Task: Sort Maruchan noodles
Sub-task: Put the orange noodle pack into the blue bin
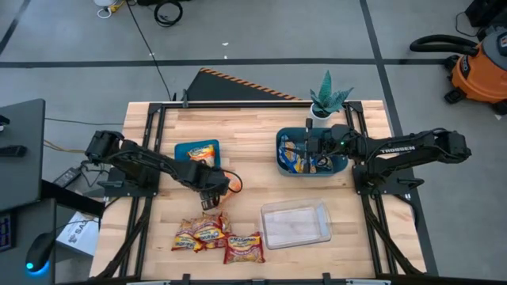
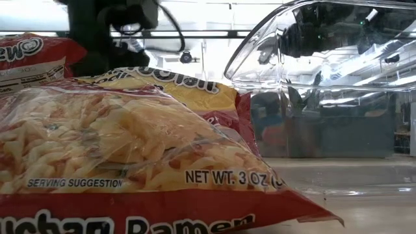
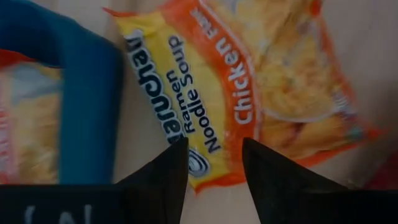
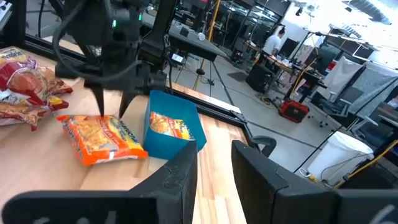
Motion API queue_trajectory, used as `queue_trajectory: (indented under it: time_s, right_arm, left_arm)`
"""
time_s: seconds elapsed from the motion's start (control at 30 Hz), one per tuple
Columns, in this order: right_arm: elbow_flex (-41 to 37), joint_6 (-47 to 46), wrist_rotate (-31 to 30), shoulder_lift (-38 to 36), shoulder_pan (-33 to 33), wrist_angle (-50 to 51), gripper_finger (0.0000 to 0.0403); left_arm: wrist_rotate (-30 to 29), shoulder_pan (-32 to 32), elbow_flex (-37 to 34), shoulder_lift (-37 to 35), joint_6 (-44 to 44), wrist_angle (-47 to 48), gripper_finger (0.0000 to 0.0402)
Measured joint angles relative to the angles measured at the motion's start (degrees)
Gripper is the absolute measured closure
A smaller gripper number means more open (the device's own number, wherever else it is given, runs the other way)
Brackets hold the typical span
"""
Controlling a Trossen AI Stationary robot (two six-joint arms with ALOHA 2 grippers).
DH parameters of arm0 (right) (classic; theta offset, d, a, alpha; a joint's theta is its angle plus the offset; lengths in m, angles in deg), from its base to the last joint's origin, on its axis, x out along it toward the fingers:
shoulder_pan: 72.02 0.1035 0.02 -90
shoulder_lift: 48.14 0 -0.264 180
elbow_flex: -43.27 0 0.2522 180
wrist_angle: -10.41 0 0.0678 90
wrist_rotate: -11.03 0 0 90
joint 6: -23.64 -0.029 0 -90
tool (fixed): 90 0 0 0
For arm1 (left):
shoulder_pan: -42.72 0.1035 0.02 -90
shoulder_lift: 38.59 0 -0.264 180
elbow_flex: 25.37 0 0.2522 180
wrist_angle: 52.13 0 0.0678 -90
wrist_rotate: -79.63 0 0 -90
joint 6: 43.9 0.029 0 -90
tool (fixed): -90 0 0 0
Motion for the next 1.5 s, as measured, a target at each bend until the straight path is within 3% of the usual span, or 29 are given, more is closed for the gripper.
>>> queue_trajectory:
  time_s: [0.2,0.3,0.57,0.9,1.13,1.5]
  right_arm:
    - [0.00,-0.39,0.02,0.00,0.00,0.35,0.0298]
    - [0.00,-0.42,0.05,0.00,0.25,0.37,0.0298]
    - [0.00,-0.43,0.20,0.00,1.24,0.37,0.0298]
    - [0.00,-2.32,0.17,0.00,1.36,0.39,0.0298]
    - [0.00,-3.47,0.17,0.00,1.46,0.68,0.0298]
    - [0.00,-3.13,0.13,0.02,3.30,1.17,0.0298]
  left_arm:
    - [2.79,-1.24,4.63,-0.08,-4.79,6.94,0.0247]
    - [5.08,-2.30,2.60,-0.08,-7.08,9.07,0.0247]
    - [2.75,-3.63,-6.13,-0.13,-12.42,9.11,0.0233]
    - [-1.28,-3.35,-7.57,-0.15,-7.39,8.27,0.0154]
    - [-2.23,-3.17,-7.57,-0.19,-0.55,7.67,0.0156]
    - [-1.33,-2.14,-7.61,-0.65,-0.31,1.41,0.0166]
